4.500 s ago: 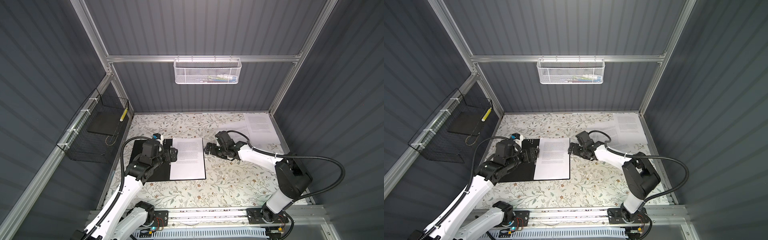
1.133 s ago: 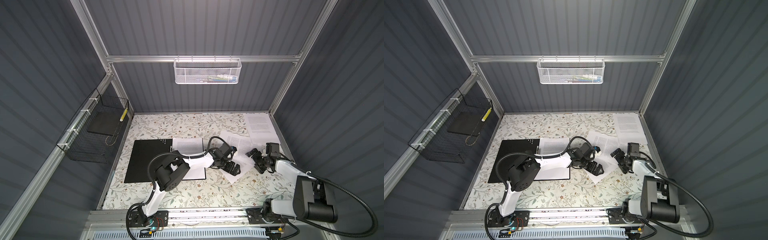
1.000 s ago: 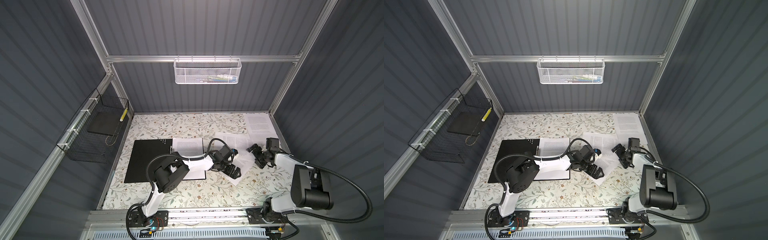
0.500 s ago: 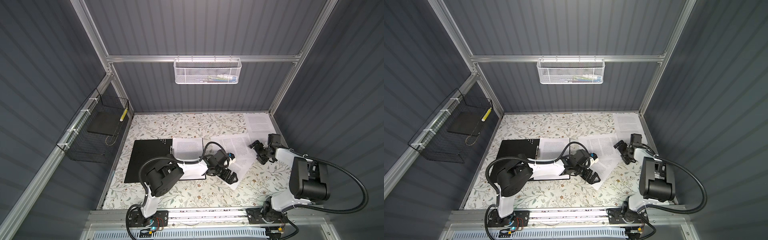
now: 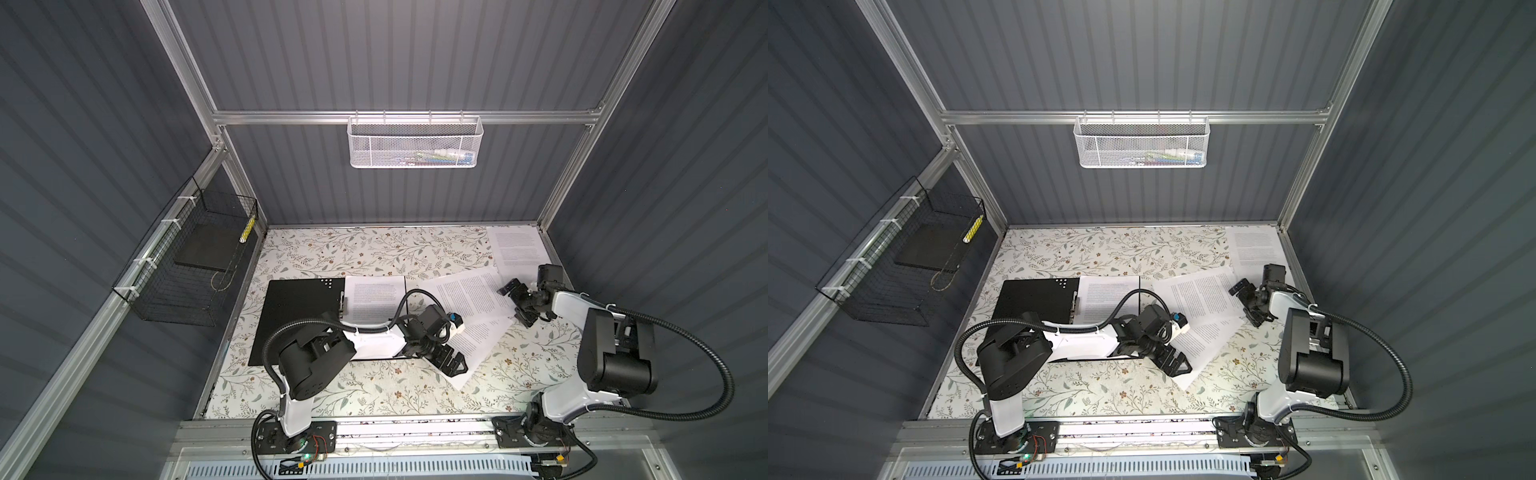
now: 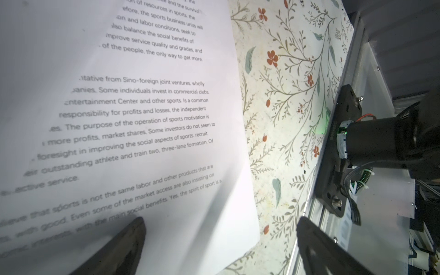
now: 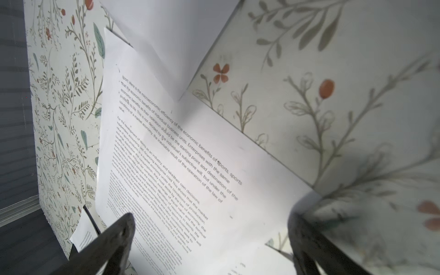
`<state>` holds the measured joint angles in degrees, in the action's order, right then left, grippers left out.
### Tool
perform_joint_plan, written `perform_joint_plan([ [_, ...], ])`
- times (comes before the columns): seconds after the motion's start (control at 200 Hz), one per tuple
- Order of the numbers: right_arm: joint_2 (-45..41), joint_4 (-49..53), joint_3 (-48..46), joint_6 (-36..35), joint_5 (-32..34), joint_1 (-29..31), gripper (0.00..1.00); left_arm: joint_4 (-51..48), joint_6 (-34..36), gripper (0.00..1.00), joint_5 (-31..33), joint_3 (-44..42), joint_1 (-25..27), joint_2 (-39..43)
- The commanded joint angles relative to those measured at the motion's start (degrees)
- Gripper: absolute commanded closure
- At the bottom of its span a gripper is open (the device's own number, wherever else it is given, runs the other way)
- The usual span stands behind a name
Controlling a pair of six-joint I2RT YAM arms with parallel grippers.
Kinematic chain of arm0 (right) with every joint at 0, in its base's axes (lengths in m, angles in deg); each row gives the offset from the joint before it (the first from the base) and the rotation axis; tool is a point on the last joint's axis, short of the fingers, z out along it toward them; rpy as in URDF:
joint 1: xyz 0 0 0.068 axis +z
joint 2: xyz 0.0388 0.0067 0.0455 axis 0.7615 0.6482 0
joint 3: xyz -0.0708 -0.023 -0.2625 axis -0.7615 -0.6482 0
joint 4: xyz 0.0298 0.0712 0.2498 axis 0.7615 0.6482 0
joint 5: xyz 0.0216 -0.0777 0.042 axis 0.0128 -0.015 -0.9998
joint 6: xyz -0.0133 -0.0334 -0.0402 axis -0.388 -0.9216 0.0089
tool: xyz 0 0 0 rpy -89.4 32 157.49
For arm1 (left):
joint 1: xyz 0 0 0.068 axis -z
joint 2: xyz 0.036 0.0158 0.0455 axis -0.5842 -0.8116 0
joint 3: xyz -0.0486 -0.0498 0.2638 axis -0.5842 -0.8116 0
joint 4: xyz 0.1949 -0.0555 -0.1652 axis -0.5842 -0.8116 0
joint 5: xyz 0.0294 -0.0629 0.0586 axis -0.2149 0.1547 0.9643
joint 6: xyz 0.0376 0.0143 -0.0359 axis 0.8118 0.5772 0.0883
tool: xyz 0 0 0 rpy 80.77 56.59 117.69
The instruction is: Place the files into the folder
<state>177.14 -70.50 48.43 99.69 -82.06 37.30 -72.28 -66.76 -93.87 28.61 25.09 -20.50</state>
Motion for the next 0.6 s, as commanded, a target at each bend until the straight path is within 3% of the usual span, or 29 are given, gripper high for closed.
perform_joint_plan([
  [0.0,1.8,2.7,1.4,-1.0,0.2,-1.2,0.01,-14.2,-1.3,0.00,0.1,-5.3,0.9,-4.0],
  [0.22,3.8,2.9,3.3,-1.1,-5.2,-1.6,0.01,-13.8,-1.4,0.00,0.0,-4.7,1.0,-4.1],
  [0.3,0.2,2.8,1.4,-1.3,-3.8,-1.6,0.01,-13.7,-1.5,0.00,0.3,-4.4,1.0,-4.2],
  [0.425,-6.5,6.8,-1.2,-3.1,4.1,-2.4,0.01,-13.7,-1.5,0.00,0.6,-4.3,1.0,-4.8],
  [0.595,-6.5,7.9,-3.2,-4.9,0.2,-2.9,0.01,-13.6,-1.3,0.00,0.6,-4.1,1.0,-4.7],
])
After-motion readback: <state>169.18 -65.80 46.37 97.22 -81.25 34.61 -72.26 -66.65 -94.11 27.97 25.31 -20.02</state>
